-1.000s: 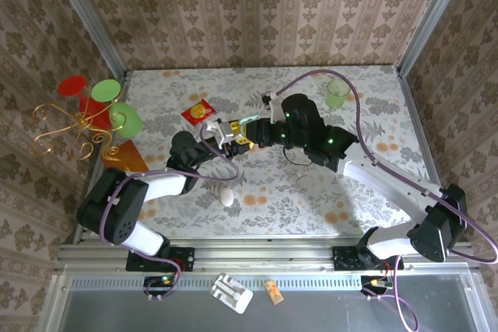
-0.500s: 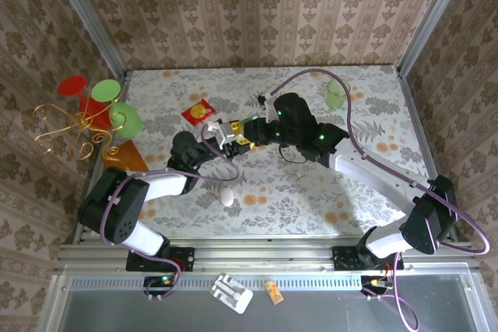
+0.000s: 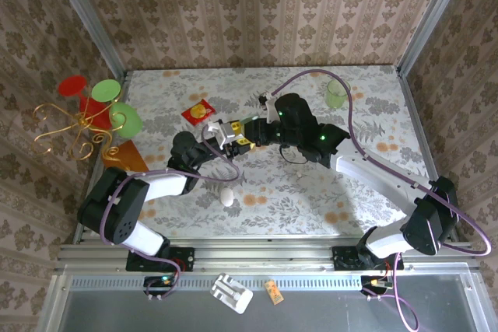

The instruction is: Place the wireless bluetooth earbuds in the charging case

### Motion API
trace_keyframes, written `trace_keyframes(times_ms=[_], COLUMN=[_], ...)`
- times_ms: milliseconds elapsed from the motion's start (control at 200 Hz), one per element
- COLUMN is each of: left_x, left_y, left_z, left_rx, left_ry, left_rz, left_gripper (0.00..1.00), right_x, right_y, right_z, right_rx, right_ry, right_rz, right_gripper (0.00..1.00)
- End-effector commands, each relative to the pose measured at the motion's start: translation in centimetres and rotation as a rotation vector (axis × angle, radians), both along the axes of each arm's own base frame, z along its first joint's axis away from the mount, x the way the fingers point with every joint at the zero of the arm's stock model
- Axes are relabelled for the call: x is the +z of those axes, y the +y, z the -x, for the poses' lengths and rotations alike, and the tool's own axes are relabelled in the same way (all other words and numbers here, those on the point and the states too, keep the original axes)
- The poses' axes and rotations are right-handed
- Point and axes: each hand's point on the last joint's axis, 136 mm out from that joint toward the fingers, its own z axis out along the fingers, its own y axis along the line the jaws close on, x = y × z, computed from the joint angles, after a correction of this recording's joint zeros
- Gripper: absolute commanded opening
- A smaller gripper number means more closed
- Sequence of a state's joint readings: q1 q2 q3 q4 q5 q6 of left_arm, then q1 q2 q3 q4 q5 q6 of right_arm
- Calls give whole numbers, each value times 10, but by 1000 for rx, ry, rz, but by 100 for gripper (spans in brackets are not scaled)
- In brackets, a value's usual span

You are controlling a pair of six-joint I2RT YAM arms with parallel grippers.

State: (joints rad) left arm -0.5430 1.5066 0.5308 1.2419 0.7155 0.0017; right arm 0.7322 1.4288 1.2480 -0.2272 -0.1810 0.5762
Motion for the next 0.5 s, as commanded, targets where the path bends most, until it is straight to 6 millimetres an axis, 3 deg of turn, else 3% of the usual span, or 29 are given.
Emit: trace_keyframes(times_ms=[0,105,305,495], left_x=[16,17,18,17], left_y=[-1,-1,-1,0], left_z=[-3,-2,-1,0], left_rx=[9,8,6,9], left_ry=[-69,-73,-75,-79], left_rz=[27,29,29,27], left_gripper=[9,8,9,9], right_x=[-6,-7,-2,3], right_y=[-4,-6,-11,-13], right_z=[9,8,4,3], right_rx=[2,-9,-38,-47], right_ry=[38,40,26,11], right_rz=[8,13,30,44], right_gripper=[18,19,30,32])
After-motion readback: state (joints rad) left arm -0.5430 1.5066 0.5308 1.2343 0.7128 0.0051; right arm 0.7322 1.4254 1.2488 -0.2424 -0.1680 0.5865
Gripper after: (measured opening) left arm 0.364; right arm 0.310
